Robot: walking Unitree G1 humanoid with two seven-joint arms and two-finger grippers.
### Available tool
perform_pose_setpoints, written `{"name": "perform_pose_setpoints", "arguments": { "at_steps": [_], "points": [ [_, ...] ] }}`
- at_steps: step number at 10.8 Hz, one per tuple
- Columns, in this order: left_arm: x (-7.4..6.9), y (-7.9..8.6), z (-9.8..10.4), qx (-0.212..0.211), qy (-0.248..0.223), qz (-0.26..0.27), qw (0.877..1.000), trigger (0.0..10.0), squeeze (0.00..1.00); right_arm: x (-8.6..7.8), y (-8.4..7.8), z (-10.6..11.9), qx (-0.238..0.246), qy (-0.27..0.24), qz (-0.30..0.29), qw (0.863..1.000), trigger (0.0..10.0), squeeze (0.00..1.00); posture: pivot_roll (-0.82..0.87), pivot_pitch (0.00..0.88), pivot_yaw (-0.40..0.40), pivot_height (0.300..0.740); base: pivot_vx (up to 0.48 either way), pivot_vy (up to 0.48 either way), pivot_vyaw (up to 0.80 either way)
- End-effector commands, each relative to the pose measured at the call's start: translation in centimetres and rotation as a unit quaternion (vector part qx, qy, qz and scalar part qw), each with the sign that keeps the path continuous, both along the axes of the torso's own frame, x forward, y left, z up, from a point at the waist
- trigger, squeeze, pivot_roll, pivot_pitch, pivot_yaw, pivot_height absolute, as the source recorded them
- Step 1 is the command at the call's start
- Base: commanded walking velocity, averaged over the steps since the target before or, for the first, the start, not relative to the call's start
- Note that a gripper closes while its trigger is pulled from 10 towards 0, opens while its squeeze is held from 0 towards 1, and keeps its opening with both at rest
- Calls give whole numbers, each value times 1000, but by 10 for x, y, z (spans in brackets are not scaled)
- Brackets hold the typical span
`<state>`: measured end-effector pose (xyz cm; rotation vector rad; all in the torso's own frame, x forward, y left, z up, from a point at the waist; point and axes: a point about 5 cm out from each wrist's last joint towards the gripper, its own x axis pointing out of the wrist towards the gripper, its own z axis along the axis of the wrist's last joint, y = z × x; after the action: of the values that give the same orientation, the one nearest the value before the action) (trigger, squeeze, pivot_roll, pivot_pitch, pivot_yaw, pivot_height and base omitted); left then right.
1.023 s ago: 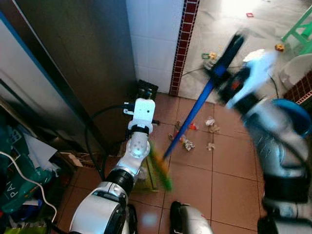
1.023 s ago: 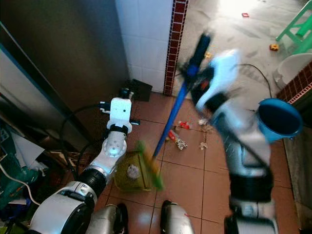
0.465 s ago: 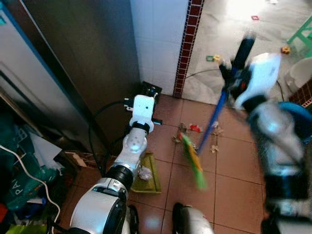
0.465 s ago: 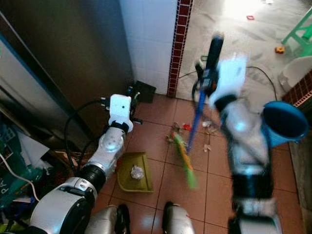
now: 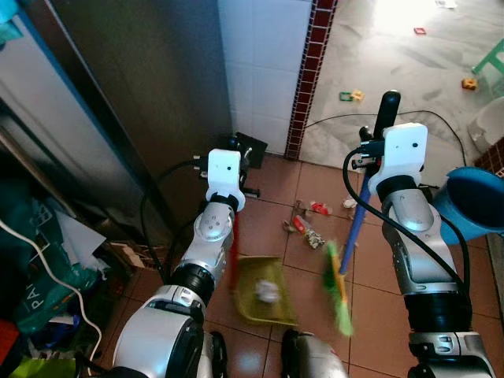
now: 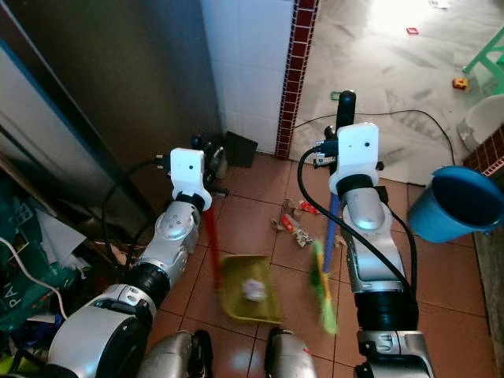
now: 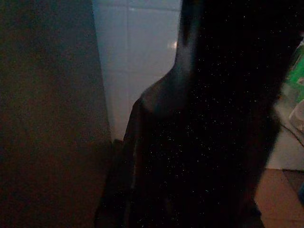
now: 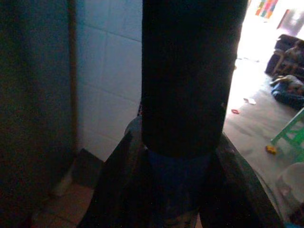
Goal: Sweep floor
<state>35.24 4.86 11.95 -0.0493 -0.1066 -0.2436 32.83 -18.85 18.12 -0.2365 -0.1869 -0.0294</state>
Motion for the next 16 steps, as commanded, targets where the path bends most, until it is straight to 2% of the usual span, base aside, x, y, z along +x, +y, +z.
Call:
{"name": "perform_pose_setpoints", "arguments": {
  "at_steps": [1,2,3,5,6,9,10,11,12,13,14,16],
  "points": [
    [7,-8,25,-15,-39,-11,999,10000,0,2,-3,6,3,-18,-14,1000,10000,0,-67,45,34,740,0,0,0],
    [7,-3,26,-27,-37,-13,999,10000,0,5,-5,0,93,-2,-14,996,10000,0,-58,40,36,740,0,0,0],
    [5,-2,23,-38,-31,-10,999,10000,0,9,0,-4,180,15,2,984,10000,0,-45,33,33,740,0,0,0],
    [1,-1,15,-30,-24,0,999,10000,0,17,13,7,234,7,58,970,10000,0,-41,27,25,740,0,0,0],
    [1,-1,12,-27,-14,13,999,10000,0,18,16,11,214,1,73,974,10000,0,-43,28,23,740,0,0,0],
    [1,-4,12,-51,6,-1,999,10000,0,17,14,9,164,-2,81,983,10000,0,-53,31,14,740,0,0,0],
    [0,-4,10,-71,19,-6,997,10000,0,16,13,11,128,-16,78,989,10000,0,-56,33,13,740,0,0,0],
    [0,-2,9,-68,19,-4,998,10000,0,16,10,15,152,-21,71,986,10000,0,-60,33,14,740,0,0,0],
    [0,1,6,-65,27,4,998,10000,0,18,8,16,167,-19,68,983,10000,0,-63,33,14,740,0,0,0],
    [0,4,6,-47,28,11,998,10000,0,17,3,15,130,-22,61,989,10000,0,-65,33,15,740,0,0,0],
    [-1,11,12,-39,5,8,999,10000,0,15,-3,12,96,-29,43,994,10000,0,-60,34,18,740,0,0,0],
    [-2,30,23,-43,-14,4,999,10000,0,12,-8,9,83,-37,17,996,10000,0,-52,36,22,740,0,0,0]
  ]
}}
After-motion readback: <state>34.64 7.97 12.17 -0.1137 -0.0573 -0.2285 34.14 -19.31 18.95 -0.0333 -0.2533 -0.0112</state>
